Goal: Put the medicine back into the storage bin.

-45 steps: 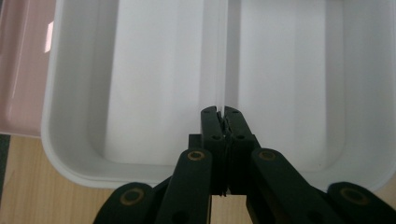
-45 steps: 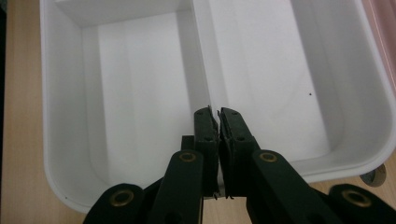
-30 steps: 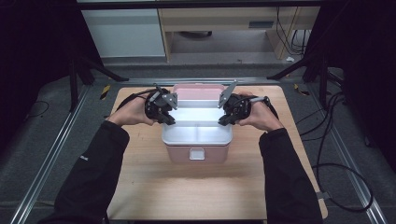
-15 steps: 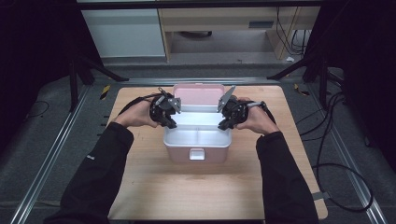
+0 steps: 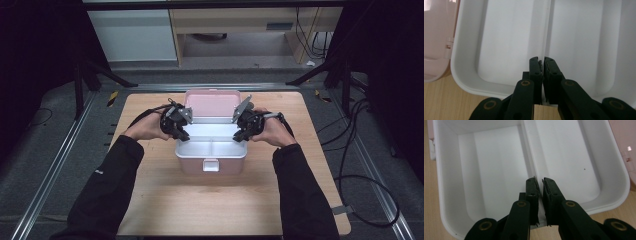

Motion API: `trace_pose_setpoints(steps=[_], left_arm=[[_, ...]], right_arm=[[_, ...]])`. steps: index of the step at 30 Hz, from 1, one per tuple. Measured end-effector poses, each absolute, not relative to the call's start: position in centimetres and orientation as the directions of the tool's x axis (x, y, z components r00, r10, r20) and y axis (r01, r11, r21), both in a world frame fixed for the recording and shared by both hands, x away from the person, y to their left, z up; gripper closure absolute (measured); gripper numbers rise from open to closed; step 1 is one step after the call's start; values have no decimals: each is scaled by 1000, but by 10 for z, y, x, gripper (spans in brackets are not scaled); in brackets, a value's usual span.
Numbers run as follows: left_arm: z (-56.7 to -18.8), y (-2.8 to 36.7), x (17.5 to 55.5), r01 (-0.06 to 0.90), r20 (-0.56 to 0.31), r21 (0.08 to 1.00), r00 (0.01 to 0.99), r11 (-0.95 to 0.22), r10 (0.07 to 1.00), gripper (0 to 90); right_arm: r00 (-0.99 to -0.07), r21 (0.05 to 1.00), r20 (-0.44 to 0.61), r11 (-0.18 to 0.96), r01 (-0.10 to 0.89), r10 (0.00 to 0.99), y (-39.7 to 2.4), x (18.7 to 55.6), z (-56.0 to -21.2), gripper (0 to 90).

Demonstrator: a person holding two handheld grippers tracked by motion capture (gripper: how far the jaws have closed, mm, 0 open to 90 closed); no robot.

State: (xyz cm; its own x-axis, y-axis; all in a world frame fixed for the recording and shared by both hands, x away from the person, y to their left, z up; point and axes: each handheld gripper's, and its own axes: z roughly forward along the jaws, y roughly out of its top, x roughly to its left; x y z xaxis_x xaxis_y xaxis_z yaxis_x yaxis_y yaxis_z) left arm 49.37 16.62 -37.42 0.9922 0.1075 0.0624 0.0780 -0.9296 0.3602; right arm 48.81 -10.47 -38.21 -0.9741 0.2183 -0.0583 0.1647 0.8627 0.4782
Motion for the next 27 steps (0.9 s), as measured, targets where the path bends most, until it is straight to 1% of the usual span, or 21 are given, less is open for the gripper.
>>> trace_pose_setpoints(steps=[3,4,6,8,9,14,16,17,20,22,26,27], left_arm=[[-374,167,493,80,74,364,991,-928,114,848],[-374,167,493,93,67,370,990,-924,126,837],[-372,169,493,113,62,400,987,-910,150,798],[-368,171,492,132,58,425,983,-896,172,768],[-366,172,491,138,61,439,981,-888,183,737],[-352,177,484,175,93,480,964,-859,248,636],[-349,180,483,199,102,491,954,-848,283,587],[-349,183,483,209,114,498,947,-842,302,551],[-349,191,484,271,84,557,922,-785,378,500],[-351,195,485,300,84,578,903,-759,422,437],[-357,205,490,362,74,611,860,-704,505,423],[-357,207,491,378,62,616,851,-691,522,422]], right_arm=[[-971,480,-61,860,173,229,-104,487,-382,820],[-970,480,-63,859,178,236,-104,487,-382,813],[-963,489,-69,850,194,260,-104,486,-382,758],[-954,524,-63,823,219,294,-106,485,-380,689],[-948,547,-62,805,230,313,-108,484,-379,652],[-914,606,-81,748,272,398,-118,481,-370,531],[-896,621,-92,729,290,434,-122,480,-367,516],[-887,624,-97,722,299,451,-124,479,-365,494],[-851,641,-109,691,334,513,-129,478,-362,452],[-822,658,-113,661,359,559,-133,478,-359,438],[-759,699,-113,594,398,641,-142,481,-356,409],[-743,707,-110,577,409,660,-145,482,-355,415]])
